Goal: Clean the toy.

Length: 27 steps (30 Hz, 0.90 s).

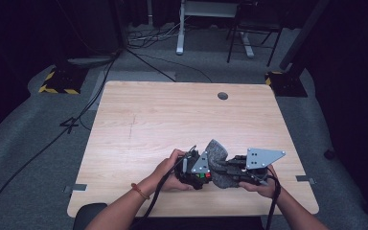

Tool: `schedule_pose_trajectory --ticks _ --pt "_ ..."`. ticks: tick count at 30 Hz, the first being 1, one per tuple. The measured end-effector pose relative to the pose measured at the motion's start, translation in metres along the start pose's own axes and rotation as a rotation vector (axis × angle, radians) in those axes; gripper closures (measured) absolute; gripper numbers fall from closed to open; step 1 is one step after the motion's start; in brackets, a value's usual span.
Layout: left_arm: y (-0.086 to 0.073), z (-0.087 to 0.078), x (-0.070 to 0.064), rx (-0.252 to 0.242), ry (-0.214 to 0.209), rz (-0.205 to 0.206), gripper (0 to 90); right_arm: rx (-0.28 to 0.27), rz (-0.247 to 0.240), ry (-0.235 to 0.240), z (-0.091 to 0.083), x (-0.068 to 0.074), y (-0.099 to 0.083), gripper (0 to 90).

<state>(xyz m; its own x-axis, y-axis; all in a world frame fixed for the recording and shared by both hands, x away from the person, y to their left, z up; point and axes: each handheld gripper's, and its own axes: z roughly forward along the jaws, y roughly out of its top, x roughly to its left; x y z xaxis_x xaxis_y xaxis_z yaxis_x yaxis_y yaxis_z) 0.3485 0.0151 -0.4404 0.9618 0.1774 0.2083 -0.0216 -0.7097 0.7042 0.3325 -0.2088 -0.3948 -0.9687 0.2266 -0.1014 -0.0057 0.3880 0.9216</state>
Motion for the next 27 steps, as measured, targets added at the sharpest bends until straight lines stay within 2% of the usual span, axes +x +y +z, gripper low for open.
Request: schedule_pose_trajectory --ticks 2,4,7,9,10,11,12,16,19,21,24,25,27 --pt "0.000 -0.002 0.000 -0.007 0.011 -0.001 33.4 0.019 0.028 -0.036 0.000 -0.006 -0.004 80.1" --pt "-0.001 -0.009 0.004 -0.041 0.023 -0.019 33.4 0.056 0.050 -0.071 -0.001 -0.012 -0.010 80.1" --pt "-0.002 -0.015 0.007 -0.069 0.023 -0.034 33.4 0.088 0.085 -0.072 -0.003 -0.019 -0.020 80.1" --pt "-0.003 -0.023 0.011 -0.127 0.018 -0.057 33.4 0.119 0.095 -0.074 -0.003 -0.023 -0.024 80.1" --pt "-0.003 -0.023 0.011 -0.127 0.018 -0.057 33.4 0.125 0.107 -0.069 -0.002 -0.024 -0.027 80.1" --pt "-0.003 -0.026 0.012 -0.159 0.007 -0.072 33.4 0.125 0.107 -0.069 -0.002 -0.024 -0.027 80.1" --pt "-0.002 -0.029 0.014 -0.192 -0.008 -0.084 33.4 0.132 0.129 -0.039 0.002 -0.026 -0.032 80.1" --pt "-0.004 -0.027 0.013 -0.190 -0.006 -0.060 33.2 0.101 0.126 -0.002 0.005 -0.024 -0.032 80.3" --pt "-0.006 -0.023 0.014 -0.131 0.010 -0.041 33.1 0.036 0.138 0.018 -0.004 -0.026 -0.031 80.3" --pt "-0.006 -0.020 0.013 -0.121 -0.015 -0.040 33.1 0.009 0.128 0.029 -0.007 -0.025 -0.029 80.3" --pt "-0.006 -0.018 0.013 -0.102 -0.022 -0.027 33.0 0.009 0.113 0.041 -0.006 -0.023 -0.027 80.4" --pt "-0.006 -0.016 0.012 -0.087 -0.032 -0.023 32.7 -0.015 0.116 0.067 -0.005 -0.021 -0.026 80.5" --pt "-0.005 -0.014 0.009 -0.071 -0.023 -0.011 31.7 -0.012 0.100 0.078 -0.003 -0.018 -0.024 80.6"
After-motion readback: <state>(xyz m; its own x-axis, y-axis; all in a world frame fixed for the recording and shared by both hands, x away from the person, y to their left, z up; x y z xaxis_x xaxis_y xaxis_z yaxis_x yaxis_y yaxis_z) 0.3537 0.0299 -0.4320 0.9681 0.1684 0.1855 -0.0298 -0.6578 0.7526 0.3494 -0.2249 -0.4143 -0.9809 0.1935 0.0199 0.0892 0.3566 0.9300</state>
